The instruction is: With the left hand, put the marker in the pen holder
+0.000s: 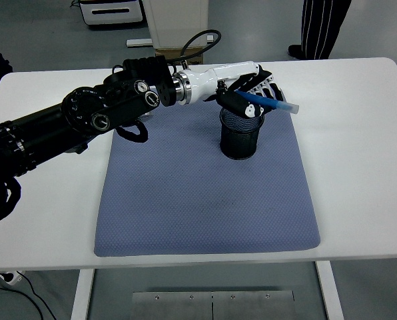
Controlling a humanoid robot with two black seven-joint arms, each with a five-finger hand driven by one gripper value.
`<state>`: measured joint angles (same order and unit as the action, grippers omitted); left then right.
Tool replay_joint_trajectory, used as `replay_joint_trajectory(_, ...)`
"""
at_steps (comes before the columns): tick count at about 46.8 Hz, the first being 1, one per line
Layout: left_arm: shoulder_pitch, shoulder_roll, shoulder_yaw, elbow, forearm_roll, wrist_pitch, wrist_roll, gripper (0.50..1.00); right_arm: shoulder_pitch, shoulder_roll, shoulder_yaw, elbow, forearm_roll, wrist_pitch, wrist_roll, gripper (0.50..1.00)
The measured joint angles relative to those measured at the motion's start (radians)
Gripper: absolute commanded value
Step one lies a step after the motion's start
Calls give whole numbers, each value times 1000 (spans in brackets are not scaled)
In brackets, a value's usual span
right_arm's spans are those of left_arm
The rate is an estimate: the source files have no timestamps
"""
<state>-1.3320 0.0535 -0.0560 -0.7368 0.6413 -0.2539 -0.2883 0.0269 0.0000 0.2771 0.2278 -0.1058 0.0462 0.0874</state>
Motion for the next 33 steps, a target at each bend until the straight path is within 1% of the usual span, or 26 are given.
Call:
replay_joint_trajectory(12, 36, -20, -9, 9, -118, 6, 0, 500, 0, 0, 1, 0, 0, 0, 0, 1000)
replay_joint_trajectory(16, 46, -21, -9, 21, -149, 20, 0, 500, -1, 0, 1, 0, 0, 1, 0, 1000)
replay_joint_trajectory(25, 70, -23, -9, 27, -175, 40, 0, 500, 0, 0, 0, 0, 0, 0, 0, 1000)
replay_joint_trajectory(26, 74, -23, -9, 27, -178, 42, 0, 528, 0, 0, 0, 0, 0, 0, 0, 1000)
replay_joint_trajectory(31, 81, -23, -8, 27, -201, 48, 0, 543, 0, 0, 0, 0, 0, 0, 0, 1000)
replay_joint_trajectory(33, 82, -24, -8, 27, -210, 50, 0, 557, 1, 0, 0, 0, 0, 0, 0, 1000)
